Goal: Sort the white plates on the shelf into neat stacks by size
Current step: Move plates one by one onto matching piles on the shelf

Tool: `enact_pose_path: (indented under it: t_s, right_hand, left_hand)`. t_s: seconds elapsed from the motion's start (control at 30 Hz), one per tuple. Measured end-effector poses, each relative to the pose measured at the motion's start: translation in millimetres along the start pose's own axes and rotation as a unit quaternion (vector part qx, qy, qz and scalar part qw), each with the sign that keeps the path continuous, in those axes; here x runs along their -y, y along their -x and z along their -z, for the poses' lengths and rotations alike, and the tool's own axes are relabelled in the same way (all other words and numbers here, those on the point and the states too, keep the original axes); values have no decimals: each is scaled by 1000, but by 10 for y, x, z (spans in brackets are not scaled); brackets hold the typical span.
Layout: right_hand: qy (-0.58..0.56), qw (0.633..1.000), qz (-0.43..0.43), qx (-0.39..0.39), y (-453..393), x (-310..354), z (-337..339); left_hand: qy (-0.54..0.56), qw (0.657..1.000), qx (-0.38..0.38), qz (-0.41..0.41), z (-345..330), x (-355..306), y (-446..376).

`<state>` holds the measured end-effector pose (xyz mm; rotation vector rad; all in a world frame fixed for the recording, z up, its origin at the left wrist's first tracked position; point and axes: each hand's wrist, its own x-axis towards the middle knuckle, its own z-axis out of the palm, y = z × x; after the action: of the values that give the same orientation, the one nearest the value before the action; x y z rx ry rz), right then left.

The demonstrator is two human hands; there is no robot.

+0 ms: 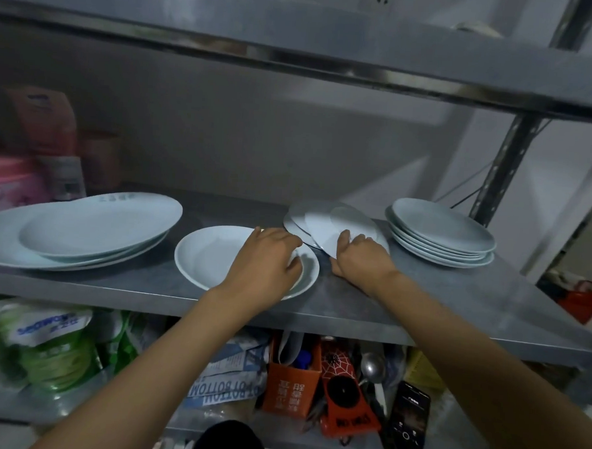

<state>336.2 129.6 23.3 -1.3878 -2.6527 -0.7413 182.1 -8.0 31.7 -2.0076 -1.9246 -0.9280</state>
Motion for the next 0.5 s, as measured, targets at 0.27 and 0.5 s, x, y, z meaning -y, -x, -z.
enact_pose_path:
  t_s: [0.27, 0.5]
  right_hand:
    - [2, 999, -42, -12, 149, -154, -35]
    - [-46, 987, -148, -38, 255, -196, 72]
  left_hand:
    - [0, 1000, -4, -6, 77, -49, -24]
    - [-6, 1000, 15, -10, 93, -78, -20]
